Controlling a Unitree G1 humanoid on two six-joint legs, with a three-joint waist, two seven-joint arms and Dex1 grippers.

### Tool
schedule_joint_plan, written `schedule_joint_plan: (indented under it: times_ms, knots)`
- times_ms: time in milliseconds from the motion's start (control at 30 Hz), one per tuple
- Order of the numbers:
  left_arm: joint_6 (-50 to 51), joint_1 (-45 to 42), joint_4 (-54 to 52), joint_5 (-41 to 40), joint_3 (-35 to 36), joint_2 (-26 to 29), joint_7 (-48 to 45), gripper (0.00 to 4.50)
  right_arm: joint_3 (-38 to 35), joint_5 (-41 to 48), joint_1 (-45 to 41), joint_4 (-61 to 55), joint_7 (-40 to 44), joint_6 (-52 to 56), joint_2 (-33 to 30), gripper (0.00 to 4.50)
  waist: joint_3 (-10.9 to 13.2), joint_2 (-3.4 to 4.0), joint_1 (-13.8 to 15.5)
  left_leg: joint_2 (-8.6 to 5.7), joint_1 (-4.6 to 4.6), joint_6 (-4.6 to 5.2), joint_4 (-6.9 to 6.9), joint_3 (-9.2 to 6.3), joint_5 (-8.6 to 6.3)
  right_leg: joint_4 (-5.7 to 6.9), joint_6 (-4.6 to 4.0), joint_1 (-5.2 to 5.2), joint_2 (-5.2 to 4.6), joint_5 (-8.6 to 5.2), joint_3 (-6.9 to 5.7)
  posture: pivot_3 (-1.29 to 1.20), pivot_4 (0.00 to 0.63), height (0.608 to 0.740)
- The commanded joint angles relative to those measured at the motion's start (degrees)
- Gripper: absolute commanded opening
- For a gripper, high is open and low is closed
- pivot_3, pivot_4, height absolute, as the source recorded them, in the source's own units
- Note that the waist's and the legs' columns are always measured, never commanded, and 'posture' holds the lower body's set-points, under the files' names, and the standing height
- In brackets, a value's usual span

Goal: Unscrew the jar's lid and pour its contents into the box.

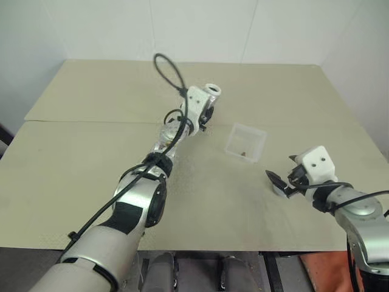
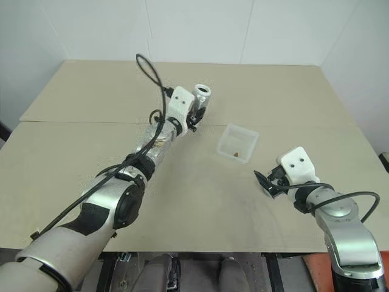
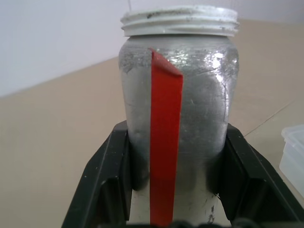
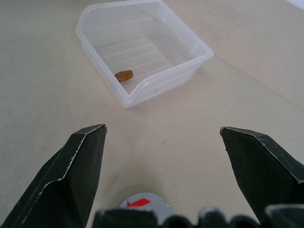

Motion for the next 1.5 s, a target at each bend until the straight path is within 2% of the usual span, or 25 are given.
schedule_joint_plan:
  times_ms: [33, 267, 433, 567, 667, 1000, 1300, 1367, 1500]
  knots:
    - [-1.33, 5.06, -9.98, -3.18, 0.79, 0.60, -1.68, 1.97, 0.55, -0.42, -1.52, -0.14, 0.05, -1.82, 0.43, 4.43, 0.00, 0.00, -0.24, 0.01, 0.00, -0.01, 0.00, -0.01, 0.00, 0.02, 0.00, -0.01, 0.00, 0.00, 0.01, 0.00, 0.150, 0.740]
    - [5.20, 27.71, -42.70, -6.55, -2.00, 0.68, -3.80, 1.97, 2.72, -0.34, -3.78, 2.08, 1.49, -3.59, 0.32, 4.43, -0.02, 0.03, -0.37, 0.05, 0.02, -0.04, 0.02, -0.28, 0.03, 0.06, -0.01, -0.03, 0.00, 0.00, 0.10, 0.00, 0.150, 0.740]
    - [10.30, 36.00, -54.51, -8.04, -2.56, 1.33, -2.86, 1.97, 3.79, -0.62, -5.40, 3.98, 2.59, -4.58, 0.12, 4.43, -0.03, 0.05, -0.14, 0.04, 0.13, 0.08, 0.05, -0.35, -0.03, 0.08, -0.01, 0.09, 0.00, 0.00, 0.12, 0.00, 0.150, 0.740]
    - [13.19, 38.73, -56.90, -7.78, -3.75, 2.38, -3.24, 1.97, 4.86, -0.98, -6.51, 5.30, 3.38, -5.30, 0.04, 4.43, -0.04, 0.06, -0.12, 0.03, 0.26, 0.12, 0.02, -0.37, -0.05, 0.02, 0.00, 0.24, 0.00, 0.00, 0.11, 0.00, 0.150, 0.740]
    - [16.80, 39.25, -58.46, -11.12, -2.44, 0.86, -1.99, 1.97, 5.09, -1.06, -6.94, 5.92, 3.91, -5.59, 0.21, 4.43, -0.04, 0.05, -0.14, 0.03, 0.32, 0.15, 0.01, -0.37, -0.07, -0.01, 0.00, 0.33, 0.00, 0.00, 0.10, 0.00, 0.150, 0.740]
    - [11.88, 42.27, -55.74, -7.91, -4.63, 3.09, -1.37, 1.97, 4.88, -1.62, -6.86, 5.97, 4.89, -5.69, -0.10, 4.43, -0.04, 0.06, -0.22, 0.04, 0.40, 0.36, -0.02, -0.39, -0.19, -0.03, -0.01, 0.39, 0.00, 0.00, 0.09, 0.00, 0.150, 0.740]
    - [11.32, 44.94, -55.94, -9.65, -4.16, 2.72, -0.46, 1.97, 5.28, -2.23, -7.08, 6.62, 5.37, -6.49, -0.18, 4.43, -0.05, 0.08, -0.35, 0.05, 0.85, 0.44, -0.11, -0.40, -0.25, -0.11, -0.01, 0.83, 0.00, 0.00, 0.09, 0.00, 0.150, 0.740]
    - [11.14, 45.26, -56.22, -9.63, -3.98, 2.44, 0.30, 2.70, 5.56, -2.43, -7.43, 6.95, 5.40, -6.74, -0.13, 4.50, -0.07, 0.10, -0.37, 0.05, 0.88, 0.45, -0.11, -0.41, -0.25, -0.11, -0.01, 0.87, 0.00, 0.00, 0.10, 0.00, 0.150, 0.740]
    - [10.55, 45.91, -57.19, -9.37, -4.51, 2.46, 0.54, 3.88, 5.72, -2.58, -7.65, 7.42, 5.52, -7.18, -0.06, 4.50, -0.07, 0.10, -0.28, 0.05, 0.87, 0.45, -0.12, -0.41, -0.25, -0.11, -0.01, 0.85, 0.00, 0.00, 0.09, 0.00, 0.150, 0.740]
